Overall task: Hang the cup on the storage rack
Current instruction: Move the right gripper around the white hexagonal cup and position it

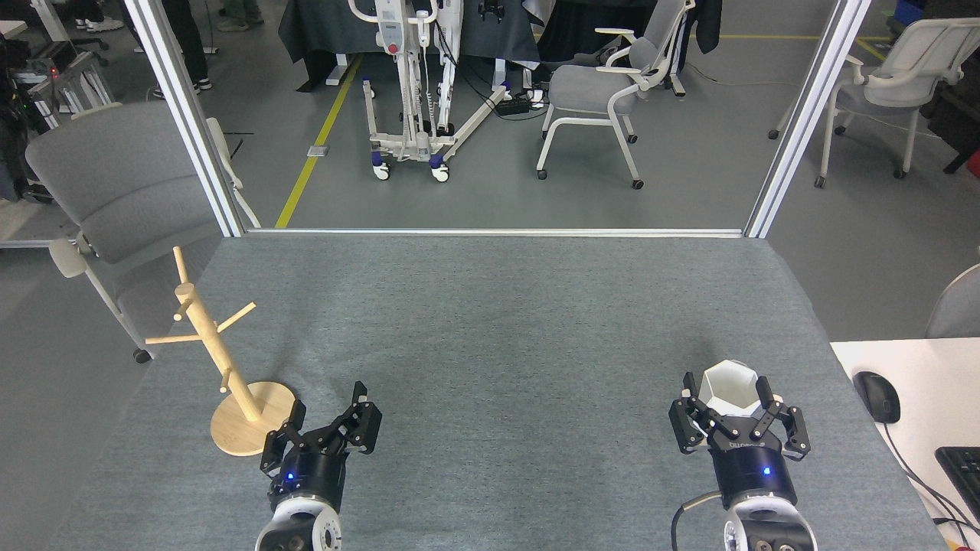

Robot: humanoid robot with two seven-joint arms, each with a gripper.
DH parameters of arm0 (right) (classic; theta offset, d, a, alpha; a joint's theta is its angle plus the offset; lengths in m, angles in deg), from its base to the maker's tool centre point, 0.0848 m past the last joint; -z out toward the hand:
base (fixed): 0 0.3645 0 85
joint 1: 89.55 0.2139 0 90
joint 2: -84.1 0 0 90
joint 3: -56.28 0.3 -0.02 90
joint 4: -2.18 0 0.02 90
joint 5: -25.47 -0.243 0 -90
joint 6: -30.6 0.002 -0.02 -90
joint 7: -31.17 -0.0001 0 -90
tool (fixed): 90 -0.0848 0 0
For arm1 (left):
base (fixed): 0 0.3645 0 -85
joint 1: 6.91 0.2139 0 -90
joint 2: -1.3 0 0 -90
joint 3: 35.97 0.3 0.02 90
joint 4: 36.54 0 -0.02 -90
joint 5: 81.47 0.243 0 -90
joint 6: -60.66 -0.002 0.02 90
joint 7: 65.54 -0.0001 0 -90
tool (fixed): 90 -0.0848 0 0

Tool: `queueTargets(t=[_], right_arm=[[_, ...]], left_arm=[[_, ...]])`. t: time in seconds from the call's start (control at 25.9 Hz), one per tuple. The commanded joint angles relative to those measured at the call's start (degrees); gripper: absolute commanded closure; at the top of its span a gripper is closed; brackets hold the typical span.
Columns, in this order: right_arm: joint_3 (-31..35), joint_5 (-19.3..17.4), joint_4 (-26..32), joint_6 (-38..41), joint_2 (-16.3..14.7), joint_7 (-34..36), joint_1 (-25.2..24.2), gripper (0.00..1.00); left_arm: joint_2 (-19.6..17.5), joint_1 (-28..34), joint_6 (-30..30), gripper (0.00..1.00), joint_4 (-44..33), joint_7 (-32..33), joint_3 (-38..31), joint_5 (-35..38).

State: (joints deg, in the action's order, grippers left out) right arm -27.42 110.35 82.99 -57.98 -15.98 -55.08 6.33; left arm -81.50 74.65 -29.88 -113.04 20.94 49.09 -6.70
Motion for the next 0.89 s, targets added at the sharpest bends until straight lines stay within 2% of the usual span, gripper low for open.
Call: queueTargets(t=[0.0,0.31,0.5,0.7,0.85], right_arm=[[4.2,-0.2,0.0,0.6,-0.5,0.2,-0.1,0.00],[6.0,-0.2,-3.0,1.0,-3.5,1.3,-1.1,0.00],[5.8,0.1,-8.9,3.1,-3.5,12.2,-1.4,0.00],[5.7,0.4,-11.1,3.6,-3.6,12.9,-1.4,0.00],[5.0,0.5,-18.7,3.5,-3.5,12.5,0.9,0.00]], left_arm=[[-0.3,-0.1,0.0,0.01,-0.2,0.1,-0.1,0.0],[-0.3,-0.9,-0.2,0.01,-1.5,-0.1,-0.2,0.0],[-1.0,-1.6,0.4,0.01,-2.9,0.0,-0.5,-0.1],[-1.1,-3.4,-0.3,0.01,-3.6,-0.1,-0.3,0.2],[-1.7,-2.5,-0.3,0.01,-4.6,0.1,-0.2,0.6]])
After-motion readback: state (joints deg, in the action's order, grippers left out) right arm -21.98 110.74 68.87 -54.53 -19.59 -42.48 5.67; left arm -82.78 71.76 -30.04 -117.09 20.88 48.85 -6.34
